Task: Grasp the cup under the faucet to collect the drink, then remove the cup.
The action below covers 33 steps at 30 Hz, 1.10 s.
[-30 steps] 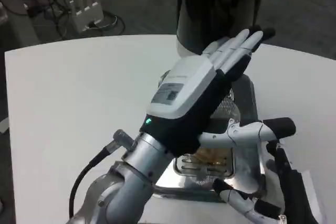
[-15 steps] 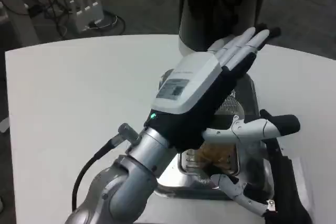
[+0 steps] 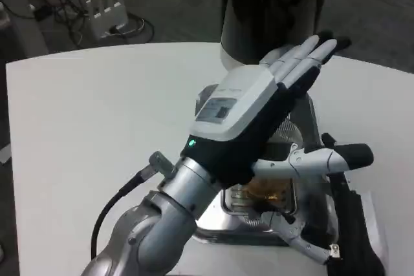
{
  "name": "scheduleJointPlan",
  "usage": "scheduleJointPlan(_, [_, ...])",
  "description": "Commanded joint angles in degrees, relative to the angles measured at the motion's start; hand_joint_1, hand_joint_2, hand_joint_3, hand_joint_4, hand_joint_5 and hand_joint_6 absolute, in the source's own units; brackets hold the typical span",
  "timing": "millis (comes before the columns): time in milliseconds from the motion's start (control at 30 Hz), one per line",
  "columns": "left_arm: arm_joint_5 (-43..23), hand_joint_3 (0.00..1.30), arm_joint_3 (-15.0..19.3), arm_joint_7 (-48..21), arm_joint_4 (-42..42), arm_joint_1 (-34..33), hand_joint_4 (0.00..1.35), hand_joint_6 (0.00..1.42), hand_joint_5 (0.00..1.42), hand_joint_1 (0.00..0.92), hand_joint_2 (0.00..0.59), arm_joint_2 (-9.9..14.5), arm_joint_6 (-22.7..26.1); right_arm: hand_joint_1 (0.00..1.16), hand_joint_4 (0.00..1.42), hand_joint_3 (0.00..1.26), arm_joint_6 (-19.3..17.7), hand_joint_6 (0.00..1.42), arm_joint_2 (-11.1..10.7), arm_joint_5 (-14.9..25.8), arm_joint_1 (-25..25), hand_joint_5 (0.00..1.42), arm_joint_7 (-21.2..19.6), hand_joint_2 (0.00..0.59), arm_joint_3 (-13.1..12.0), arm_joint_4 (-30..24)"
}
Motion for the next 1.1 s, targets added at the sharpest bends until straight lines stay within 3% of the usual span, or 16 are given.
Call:
scheduleJointPlan(33, [1.73,0.09,-1.68,-2.05,0.19,1.35,0.00,0.02,0.06,0.000,0.090,1.47,-0.02,0.83,0.09,0.06,0.49,0.16,0.45,0.28,0.00,0.11,-0.45,0.160,0.58,1.08])
scheduleJointPlan(733, [1.35,0.10,-1.12,-2.20,-2.96,3.06,0.00,0.04,0.07,0.000,0.091,4.24,-0.06,0.84,0.11,0.06,2.64,0.18,1.23,0.59,-7.49,0.11,-2.22,0.185,1.29,6.11])
scheduleJointPlan(1100, [1.51,0.10,-0.85,-3.05,-4.12,2.78,0.00,0.04,0.07,0.000,0.092,4.39,0.61,0.81,0.11,0.06,3.50,0.18,1.32,0.59,-10.02,0.11,-3.13,0.159,1.44,8.39])
